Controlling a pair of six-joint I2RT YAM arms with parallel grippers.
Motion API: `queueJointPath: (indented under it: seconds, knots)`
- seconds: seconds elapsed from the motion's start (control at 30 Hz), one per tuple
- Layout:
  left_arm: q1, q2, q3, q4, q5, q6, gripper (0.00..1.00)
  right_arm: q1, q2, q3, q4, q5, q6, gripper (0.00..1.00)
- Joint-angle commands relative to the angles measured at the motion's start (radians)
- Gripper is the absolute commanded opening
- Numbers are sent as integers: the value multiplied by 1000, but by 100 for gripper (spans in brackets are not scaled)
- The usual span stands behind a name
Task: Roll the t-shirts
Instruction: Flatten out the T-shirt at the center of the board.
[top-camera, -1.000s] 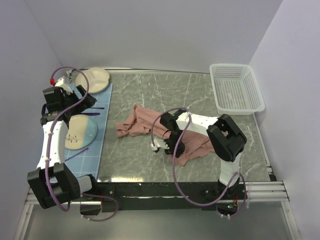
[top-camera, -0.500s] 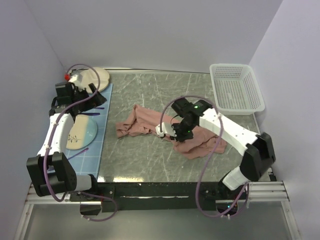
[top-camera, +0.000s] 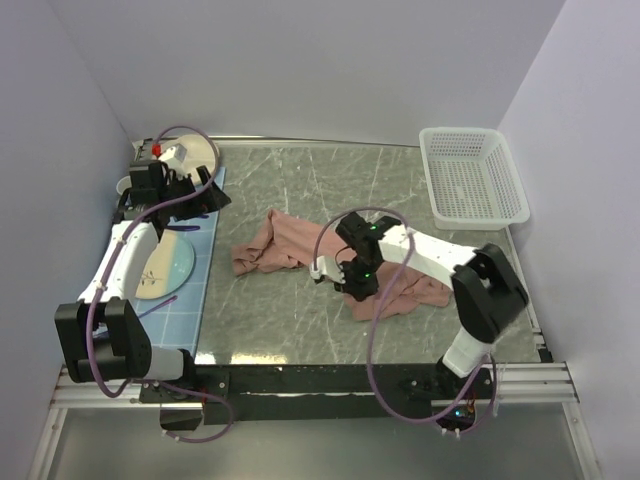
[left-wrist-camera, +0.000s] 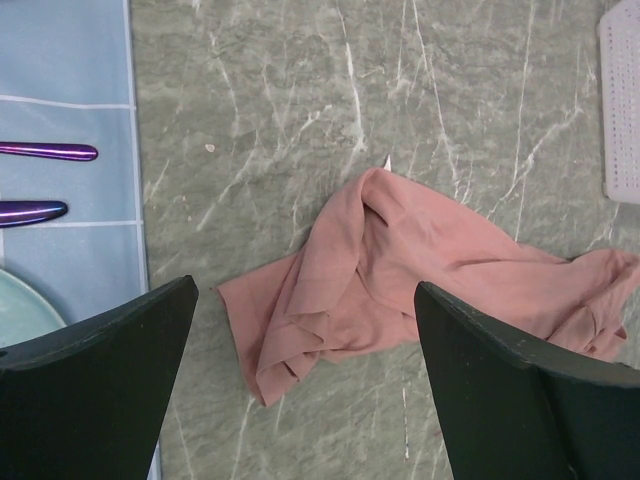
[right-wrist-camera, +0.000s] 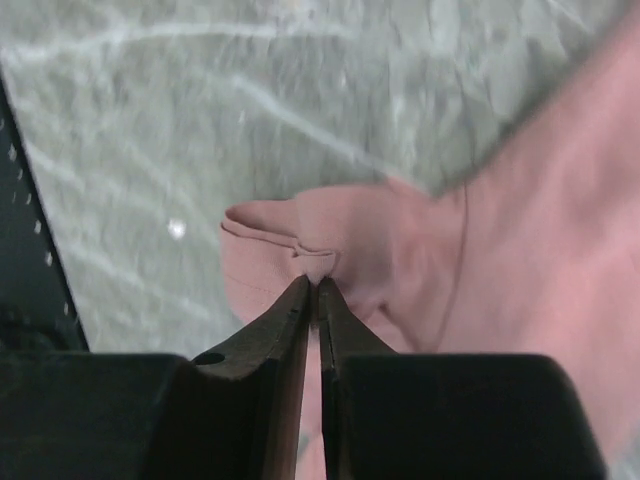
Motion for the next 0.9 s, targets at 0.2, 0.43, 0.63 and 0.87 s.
queueJointPath:
  seconds: [0.2,0.43,0.63,0.87]
  knots:
    - [3,-59,1,9,-13,48,98,19,113,54,-50,-94,-136,35]
    - [12,-59,-3,17,-13,48,98,28,105,56,-112,-147,-193,38]
    - [12,-49,6,22,-7,42,98,61,85,39,-130,-149,-190,33]
    - [12,-51,0,36,4,28,98,65,9,14,-142,-141,-179,32]
